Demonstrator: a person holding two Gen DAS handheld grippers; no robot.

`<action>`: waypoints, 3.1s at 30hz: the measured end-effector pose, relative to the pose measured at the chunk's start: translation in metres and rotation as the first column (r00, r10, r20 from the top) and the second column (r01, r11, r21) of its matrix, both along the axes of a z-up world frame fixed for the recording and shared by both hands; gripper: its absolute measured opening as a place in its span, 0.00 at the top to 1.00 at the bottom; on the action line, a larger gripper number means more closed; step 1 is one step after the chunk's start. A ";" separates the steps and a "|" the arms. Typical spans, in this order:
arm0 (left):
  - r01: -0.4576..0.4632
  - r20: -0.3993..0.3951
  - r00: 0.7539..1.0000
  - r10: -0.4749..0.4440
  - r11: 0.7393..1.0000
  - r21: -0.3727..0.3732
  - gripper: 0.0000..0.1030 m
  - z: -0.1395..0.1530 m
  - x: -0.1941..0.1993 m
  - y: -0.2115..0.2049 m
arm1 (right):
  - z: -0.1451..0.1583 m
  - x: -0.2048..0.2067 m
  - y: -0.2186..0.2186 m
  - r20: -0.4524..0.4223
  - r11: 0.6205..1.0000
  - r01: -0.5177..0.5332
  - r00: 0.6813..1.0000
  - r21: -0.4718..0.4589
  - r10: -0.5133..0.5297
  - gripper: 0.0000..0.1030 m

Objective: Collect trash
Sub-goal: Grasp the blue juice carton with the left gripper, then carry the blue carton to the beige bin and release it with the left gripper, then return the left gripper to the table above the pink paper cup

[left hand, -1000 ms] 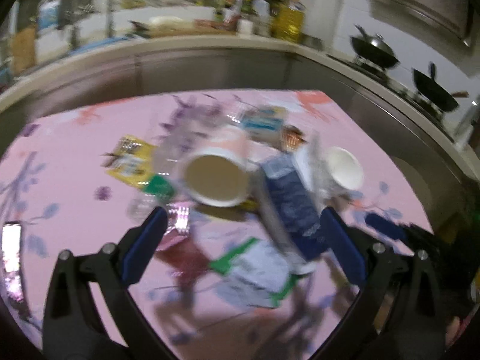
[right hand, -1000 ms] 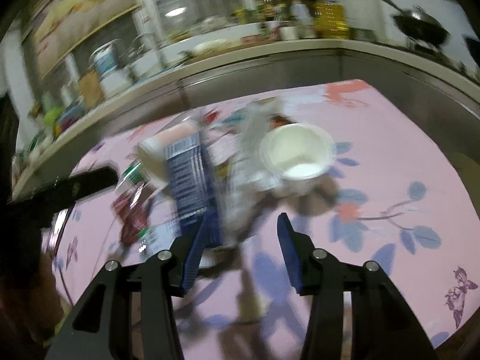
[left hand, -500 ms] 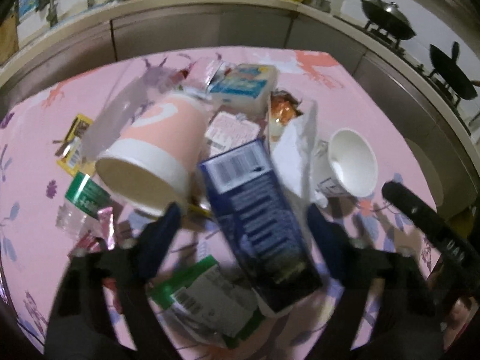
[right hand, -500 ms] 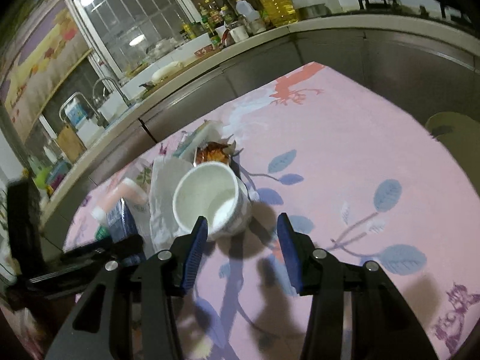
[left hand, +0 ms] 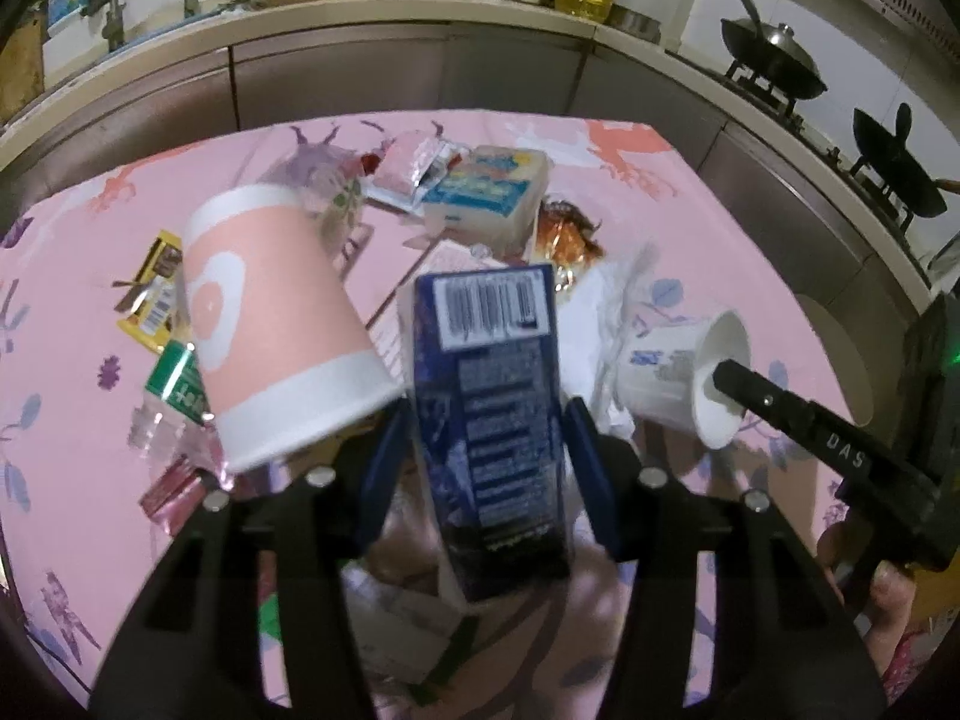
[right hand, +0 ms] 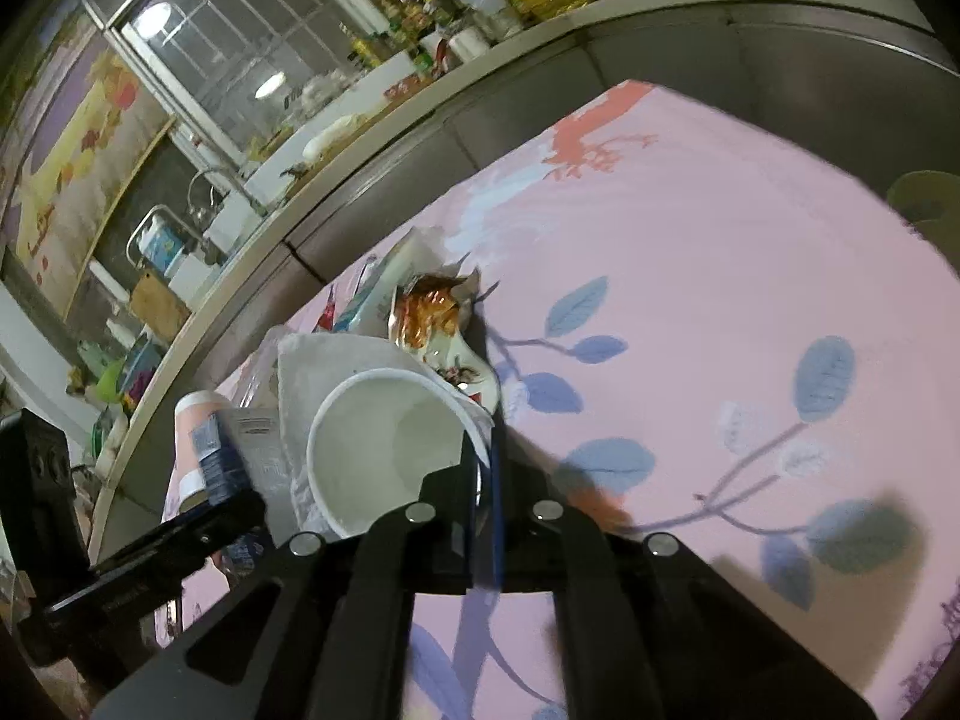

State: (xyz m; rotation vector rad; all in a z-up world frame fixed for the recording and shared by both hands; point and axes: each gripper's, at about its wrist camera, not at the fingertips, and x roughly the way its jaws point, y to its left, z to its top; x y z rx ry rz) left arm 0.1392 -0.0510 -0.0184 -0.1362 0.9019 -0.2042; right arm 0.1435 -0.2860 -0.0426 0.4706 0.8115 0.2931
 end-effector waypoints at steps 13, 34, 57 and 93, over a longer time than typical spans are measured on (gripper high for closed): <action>0.056 0.144 0.988 -0.049 0.998 -0.043 0.52 0.067 -0.009 -0.018 | 0.016 -0.022 -0.061 0.081 0.990 0.142 0.986 0.015 -0.143 0.99; 0.590 0.064 0.807 -0.587 0.794 -0.147 0.53 0.056 0.088 -0.374 | -0.014 -0.051 -0.283 0.059 0.793 0.604 0.797 -0.083 -0.601 0.99; 0.499 0.069 0.863 -0.501 0.866 0.044 0.25 0.040 0.035 -0.319 | 0.001 -0.075 -0.259 0.110 0.854 0.506 0.848 0.118 -0.518 0.54; -0.030 0.332 0.943 -0.032 0.983 0.180 0.19 0.070 -0.045 -0.044 | 0.059 -0.093 0.005 0.202 0.974 0.128 0.975 -0.184 -0.090 0.54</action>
